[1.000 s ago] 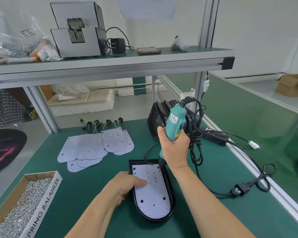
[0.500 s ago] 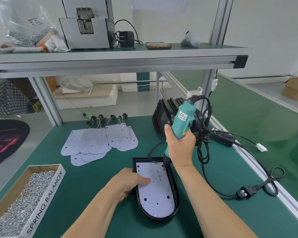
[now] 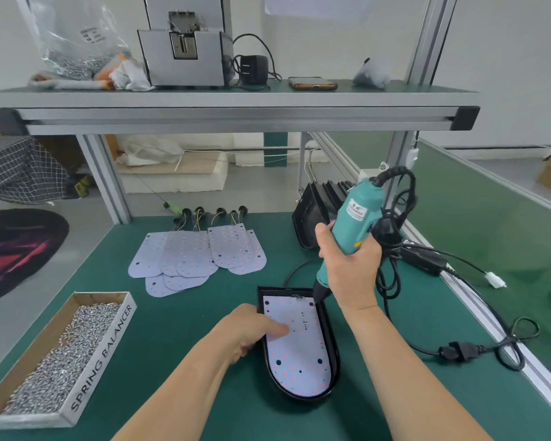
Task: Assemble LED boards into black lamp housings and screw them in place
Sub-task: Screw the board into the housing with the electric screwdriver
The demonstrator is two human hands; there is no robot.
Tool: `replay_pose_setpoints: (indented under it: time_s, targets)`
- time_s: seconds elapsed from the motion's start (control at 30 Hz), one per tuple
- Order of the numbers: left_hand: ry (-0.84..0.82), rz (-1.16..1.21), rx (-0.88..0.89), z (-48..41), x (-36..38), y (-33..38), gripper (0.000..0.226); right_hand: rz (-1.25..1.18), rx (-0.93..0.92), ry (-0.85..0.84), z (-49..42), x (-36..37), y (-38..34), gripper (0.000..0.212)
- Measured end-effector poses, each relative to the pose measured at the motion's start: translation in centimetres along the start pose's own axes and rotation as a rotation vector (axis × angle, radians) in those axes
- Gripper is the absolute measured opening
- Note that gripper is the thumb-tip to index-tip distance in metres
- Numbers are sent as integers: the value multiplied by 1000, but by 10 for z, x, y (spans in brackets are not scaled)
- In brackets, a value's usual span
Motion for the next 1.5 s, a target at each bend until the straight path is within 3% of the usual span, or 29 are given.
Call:
replay_pose_setpoints:
  time_s: [0.17,0.27,0.4,0.43,0.5,0.67,0.87,1.13,1.5]
  targets:
    - [26,26,21,14,-3,-4,50,-52,3,106,5,-14,-18,22]
    - [123,64,28,19,-8,-14,49,-92,4,175,15,-24,-20,25]
    - [221,472,88,32,-17,-28,8,-136,27,275,24,-35,-23,22]
    - [231,560,102,38,-19,-31,17,-141,33,293,25,-36,-25,23]
    - [213,701,148,48,-19,-34,24,-163,37,320,28,-38,-32,25]
    - [65,926,216,75,0,-15,10,-298,73,375,37,-34,-60,28]
    - [-148,1128,98,95,30,1,12,-448,101,396,46,-27,-86,29]
    - [-231,1129,113,101,39,-3,36,-449,94,385,50,-23,-98,34]
    - [-297,1045,180,97,38,-7,25,-414,121,337,53,-16,-94,29]
Point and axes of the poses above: each hand's wrist, its own z-axis away from the middle knuckle, its own x-axis out of the palm, y = z × x, the point moved 2 cm from there along -z, towards the middle knuckle, and after that the axes turned 13 degrees about -z, right-handed, at the moved point
